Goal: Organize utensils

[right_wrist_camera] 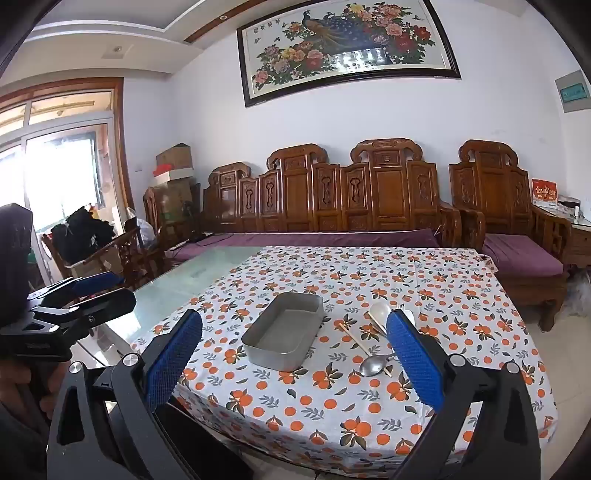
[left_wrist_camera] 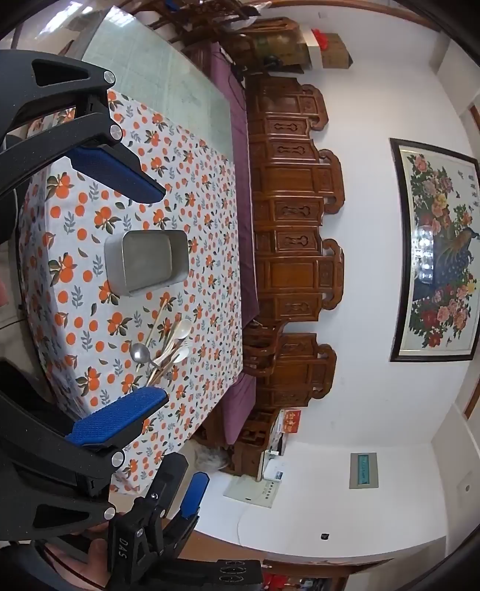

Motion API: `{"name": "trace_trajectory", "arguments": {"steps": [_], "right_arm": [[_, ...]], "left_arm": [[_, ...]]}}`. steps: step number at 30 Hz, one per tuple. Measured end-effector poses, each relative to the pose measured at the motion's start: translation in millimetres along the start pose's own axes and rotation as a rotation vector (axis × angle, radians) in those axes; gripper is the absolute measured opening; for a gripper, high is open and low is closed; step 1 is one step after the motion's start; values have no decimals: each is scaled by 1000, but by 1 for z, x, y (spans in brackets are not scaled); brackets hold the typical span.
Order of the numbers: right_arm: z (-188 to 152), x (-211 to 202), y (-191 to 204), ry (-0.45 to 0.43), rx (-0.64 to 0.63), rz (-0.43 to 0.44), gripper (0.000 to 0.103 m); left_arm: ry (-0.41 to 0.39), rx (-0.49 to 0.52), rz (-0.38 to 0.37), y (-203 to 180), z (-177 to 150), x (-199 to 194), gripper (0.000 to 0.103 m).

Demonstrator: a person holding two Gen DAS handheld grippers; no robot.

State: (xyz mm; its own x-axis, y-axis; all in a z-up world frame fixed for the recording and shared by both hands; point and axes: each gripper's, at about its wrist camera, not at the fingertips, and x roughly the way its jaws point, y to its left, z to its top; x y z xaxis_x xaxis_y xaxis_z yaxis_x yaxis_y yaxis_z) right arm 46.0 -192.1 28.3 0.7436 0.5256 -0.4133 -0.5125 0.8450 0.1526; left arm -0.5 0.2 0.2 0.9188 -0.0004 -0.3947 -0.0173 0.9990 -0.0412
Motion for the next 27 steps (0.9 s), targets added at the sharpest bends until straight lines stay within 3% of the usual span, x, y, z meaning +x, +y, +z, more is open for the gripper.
{"name": "trace_trajectory", "arguments": {"steps": [27], "right_arm": [[0,-1,0,-4,-4,0,100]], "left_arm": [[-15,8,-7,-3,9,-9,96]]}}
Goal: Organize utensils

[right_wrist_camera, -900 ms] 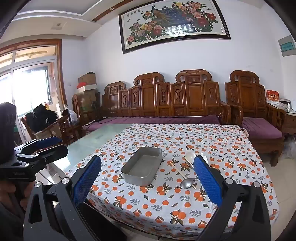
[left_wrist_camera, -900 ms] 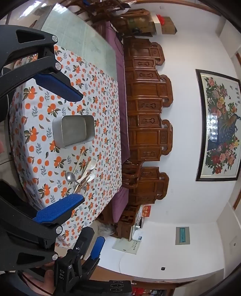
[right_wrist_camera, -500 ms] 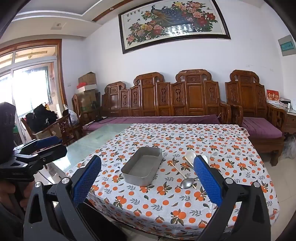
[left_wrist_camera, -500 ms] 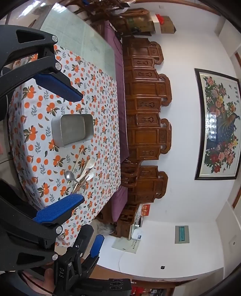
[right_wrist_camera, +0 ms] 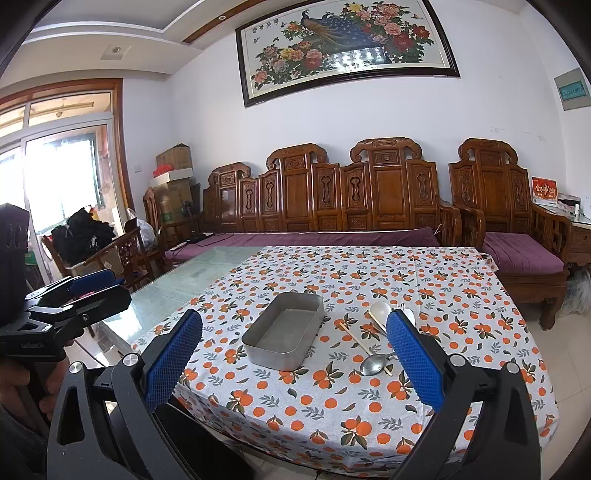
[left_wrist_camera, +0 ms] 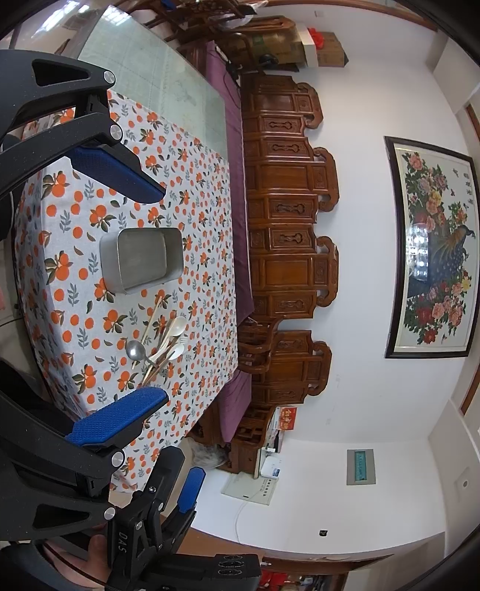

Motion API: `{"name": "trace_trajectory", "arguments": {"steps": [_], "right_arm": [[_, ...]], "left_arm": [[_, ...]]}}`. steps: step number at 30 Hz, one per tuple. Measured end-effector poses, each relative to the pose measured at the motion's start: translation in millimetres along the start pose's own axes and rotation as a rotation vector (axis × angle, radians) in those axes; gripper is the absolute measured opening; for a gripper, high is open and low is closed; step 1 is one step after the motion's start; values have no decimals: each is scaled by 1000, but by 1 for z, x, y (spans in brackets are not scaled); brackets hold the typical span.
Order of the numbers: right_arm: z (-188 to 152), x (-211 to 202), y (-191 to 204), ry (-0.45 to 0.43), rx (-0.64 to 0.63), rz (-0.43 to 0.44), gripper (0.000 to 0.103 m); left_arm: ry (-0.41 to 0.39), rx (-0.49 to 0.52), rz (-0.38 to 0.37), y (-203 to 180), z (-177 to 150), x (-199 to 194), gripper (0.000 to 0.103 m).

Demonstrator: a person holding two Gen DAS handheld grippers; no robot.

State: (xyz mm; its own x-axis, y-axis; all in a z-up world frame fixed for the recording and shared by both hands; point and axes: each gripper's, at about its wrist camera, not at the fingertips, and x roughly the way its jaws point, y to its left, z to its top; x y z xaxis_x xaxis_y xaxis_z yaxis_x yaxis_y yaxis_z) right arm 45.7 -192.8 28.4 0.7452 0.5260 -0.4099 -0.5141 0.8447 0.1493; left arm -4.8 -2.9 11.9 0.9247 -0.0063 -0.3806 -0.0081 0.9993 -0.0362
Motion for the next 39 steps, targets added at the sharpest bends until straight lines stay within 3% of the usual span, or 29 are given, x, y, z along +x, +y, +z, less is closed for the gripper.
{"name": "trace_trajectory", "arguments": {"steps": [39], "right_arm": [[1,0,0,0,4,1,100]], "left_arm": [[-13,3,0,1,12,-7,96]]}}
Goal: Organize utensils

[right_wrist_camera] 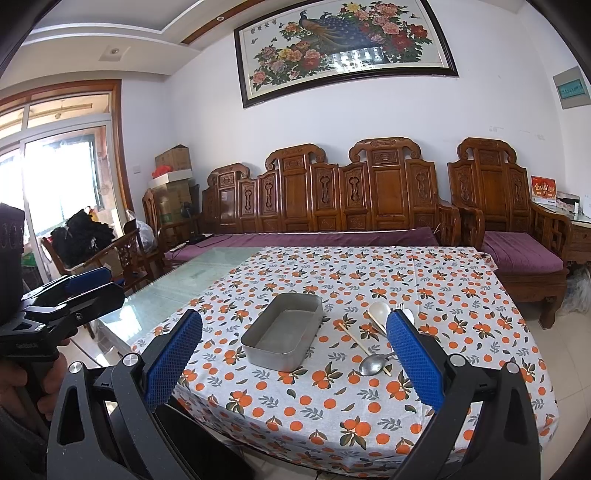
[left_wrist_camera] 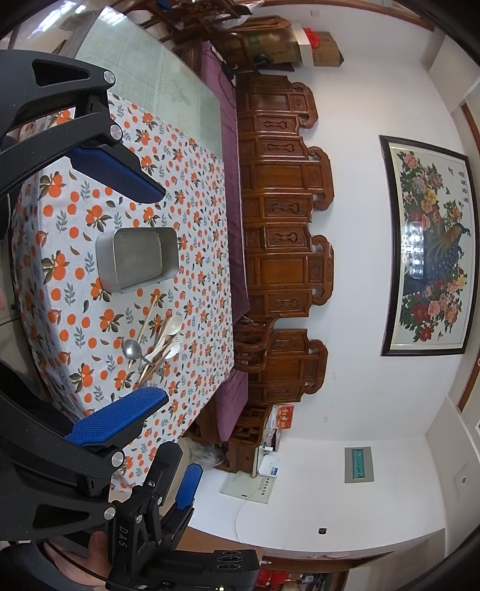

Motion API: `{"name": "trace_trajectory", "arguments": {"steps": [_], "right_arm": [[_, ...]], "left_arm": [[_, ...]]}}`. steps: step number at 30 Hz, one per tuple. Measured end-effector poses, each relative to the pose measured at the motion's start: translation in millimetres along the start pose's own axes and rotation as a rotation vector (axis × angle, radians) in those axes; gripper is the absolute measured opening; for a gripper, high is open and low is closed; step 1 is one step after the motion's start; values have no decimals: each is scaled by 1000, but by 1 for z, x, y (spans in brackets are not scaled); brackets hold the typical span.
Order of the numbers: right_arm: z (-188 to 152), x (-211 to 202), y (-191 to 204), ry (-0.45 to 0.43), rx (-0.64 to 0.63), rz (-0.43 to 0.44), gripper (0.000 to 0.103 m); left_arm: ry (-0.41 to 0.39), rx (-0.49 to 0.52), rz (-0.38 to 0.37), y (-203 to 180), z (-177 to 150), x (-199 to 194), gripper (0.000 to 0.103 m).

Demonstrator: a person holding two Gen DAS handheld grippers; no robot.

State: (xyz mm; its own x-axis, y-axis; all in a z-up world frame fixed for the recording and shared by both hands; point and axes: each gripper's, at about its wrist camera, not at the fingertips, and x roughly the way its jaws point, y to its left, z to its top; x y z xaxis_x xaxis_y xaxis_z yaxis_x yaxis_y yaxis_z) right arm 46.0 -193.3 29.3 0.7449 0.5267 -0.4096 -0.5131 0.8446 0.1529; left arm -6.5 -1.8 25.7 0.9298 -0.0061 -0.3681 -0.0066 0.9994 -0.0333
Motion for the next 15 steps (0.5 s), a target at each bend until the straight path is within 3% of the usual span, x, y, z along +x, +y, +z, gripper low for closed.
{"name": "trace_trajectory", "arguments": {"steps": [15], "right_arm": [[0,-1,-2,-2,1,1,100]], "left_arm": [[-11,3,-3,0,2,-5,96]]}}
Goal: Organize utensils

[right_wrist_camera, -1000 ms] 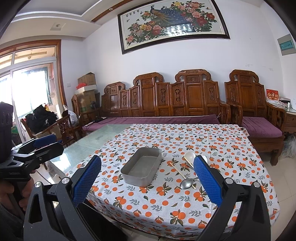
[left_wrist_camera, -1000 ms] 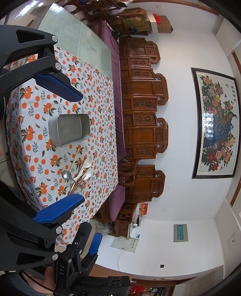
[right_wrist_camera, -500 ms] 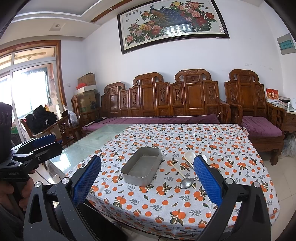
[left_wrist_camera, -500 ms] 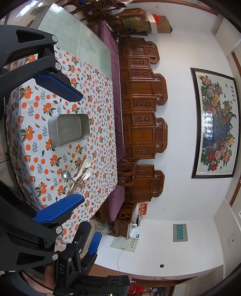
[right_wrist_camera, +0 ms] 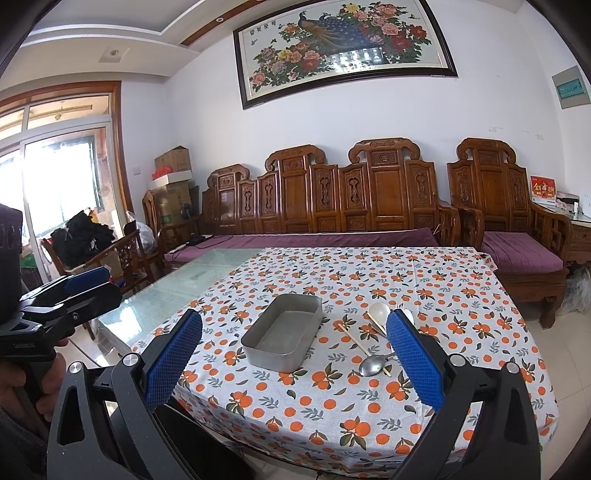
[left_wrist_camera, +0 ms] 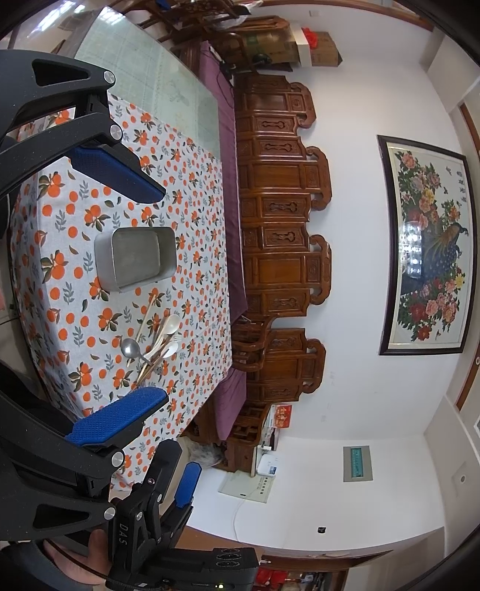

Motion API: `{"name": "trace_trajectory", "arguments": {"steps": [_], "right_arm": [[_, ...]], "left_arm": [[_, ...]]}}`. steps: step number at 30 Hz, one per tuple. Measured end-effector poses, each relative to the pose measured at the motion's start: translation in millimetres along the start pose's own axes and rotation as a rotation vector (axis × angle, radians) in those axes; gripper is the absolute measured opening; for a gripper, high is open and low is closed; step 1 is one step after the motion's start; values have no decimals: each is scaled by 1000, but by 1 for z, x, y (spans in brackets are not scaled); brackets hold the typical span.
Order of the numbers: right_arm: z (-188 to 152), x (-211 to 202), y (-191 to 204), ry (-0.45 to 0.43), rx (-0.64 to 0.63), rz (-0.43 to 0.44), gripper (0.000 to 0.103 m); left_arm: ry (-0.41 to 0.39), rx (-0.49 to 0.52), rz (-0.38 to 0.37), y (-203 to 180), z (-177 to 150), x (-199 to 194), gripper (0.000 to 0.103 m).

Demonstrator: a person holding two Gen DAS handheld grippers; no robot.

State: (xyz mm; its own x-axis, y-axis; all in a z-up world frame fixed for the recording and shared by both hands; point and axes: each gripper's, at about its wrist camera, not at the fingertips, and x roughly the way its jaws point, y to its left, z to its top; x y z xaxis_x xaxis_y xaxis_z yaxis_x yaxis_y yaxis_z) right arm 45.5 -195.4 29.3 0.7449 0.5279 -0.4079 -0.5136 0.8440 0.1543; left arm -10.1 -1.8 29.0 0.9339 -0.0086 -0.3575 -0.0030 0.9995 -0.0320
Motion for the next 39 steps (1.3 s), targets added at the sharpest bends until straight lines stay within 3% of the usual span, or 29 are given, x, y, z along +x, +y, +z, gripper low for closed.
{"name": "trace_trajectory", "arguments": {"steps": [14,20,29,39], "right_arm": [[0,0,0,7,2,-2,100],[-9,8,-6,27,9,-21,100],[-22,34,-31,90,23,-77,91],[-21,73,-68,170,19,-105,72]], "left_arm": [[6,2,2,0,-6,3,96],[51,-7,7,4,-15,18,96],[126,2,8,6,-28,51,96],[185,16,0,2,-32,92,96]]}}
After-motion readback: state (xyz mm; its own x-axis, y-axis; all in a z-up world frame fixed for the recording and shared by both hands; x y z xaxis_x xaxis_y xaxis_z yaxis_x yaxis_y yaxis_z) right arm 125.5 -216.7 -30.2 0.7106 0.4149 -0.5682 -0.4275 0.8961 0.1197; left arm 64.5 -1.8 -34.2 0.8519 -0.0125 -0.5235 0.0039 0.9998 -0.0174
